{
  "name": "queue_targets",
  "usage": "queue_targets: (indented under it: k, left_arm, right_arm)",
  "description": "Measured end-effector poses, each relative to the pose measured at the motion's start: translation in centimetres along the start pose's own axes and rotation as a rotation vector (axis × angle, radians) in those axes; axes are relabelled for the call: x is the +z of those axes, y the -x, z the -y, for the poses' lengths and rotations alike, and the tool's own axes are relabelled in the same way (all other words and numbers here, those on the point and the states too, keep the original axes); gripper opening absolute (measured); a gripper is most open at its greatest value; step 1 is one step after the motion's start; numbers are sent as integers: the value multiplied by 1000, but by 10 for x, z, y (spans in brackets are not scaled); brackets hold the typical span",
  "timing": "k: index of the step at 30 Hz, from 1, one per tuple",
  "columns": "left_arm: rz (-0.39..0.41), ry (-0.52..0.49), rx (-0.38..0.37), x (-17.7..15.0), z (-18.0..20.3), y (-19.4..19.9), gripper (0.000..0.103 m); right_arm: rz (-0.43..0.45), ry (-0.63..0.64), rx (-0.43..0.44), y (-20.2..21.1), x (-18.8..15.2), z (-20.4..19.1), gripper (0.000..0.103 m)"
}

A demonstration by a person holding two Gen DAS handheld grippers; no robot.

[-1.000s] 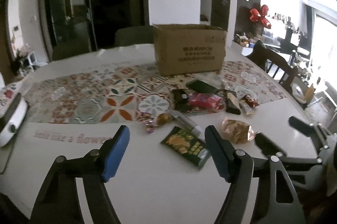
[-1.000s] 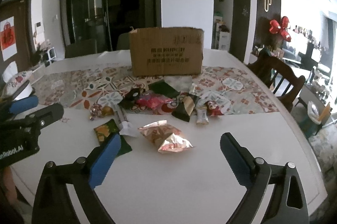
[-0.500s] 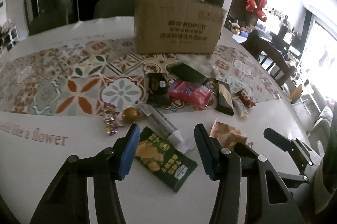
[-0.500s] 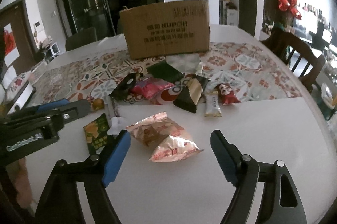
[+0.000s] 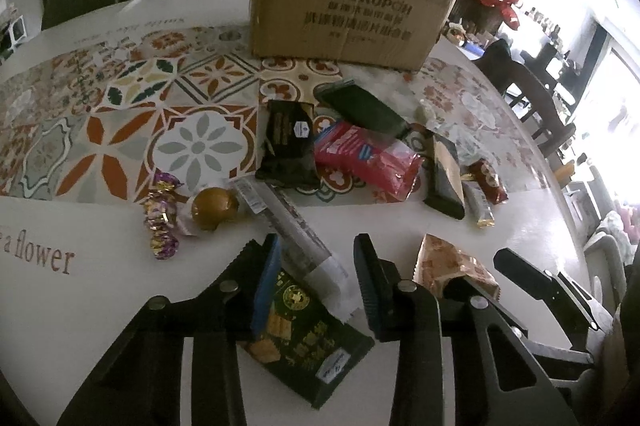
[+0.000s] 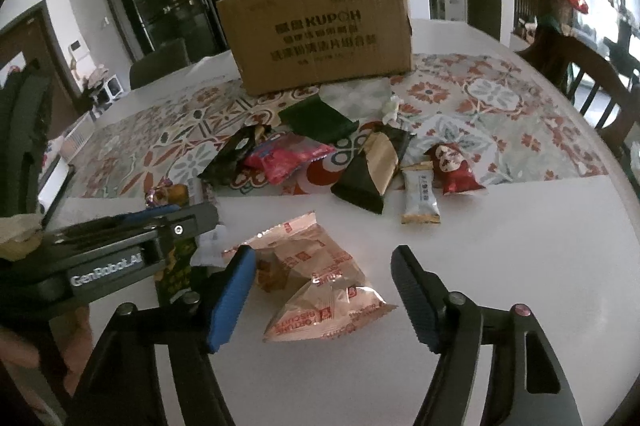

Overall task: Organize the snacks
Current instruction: 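Lower the right tool onto the gold-foil biscuit pack while the left tool reaches a white stick snack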

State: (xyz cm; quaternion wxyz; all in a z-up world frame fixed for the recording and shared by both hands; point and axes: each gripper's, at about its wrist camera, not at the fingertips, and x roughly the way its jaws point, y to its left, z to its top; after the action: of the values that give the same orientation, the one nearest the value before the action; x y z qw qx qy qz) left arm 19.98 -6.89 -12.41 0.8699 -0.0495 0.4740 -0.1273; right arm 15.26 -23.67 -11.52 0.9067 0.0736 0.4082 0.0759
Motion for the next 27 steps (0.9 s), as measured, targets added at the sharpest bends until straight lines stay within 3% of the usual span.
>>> queue_targets:
  k: [10,21,27]
  left_arm:
    - [-10,2,40,6,0,-13,37]
    - [-30,2,99,13,3,-23,40]
    - [-21,-10,112,12,4,-23,29]
  right_arm:
    - [-34,-23,53,-11,1,2,62]
    - [-47,2,53,-12,0,-4,52]
    - [-54,-13,65,-14,-2,-1,51]
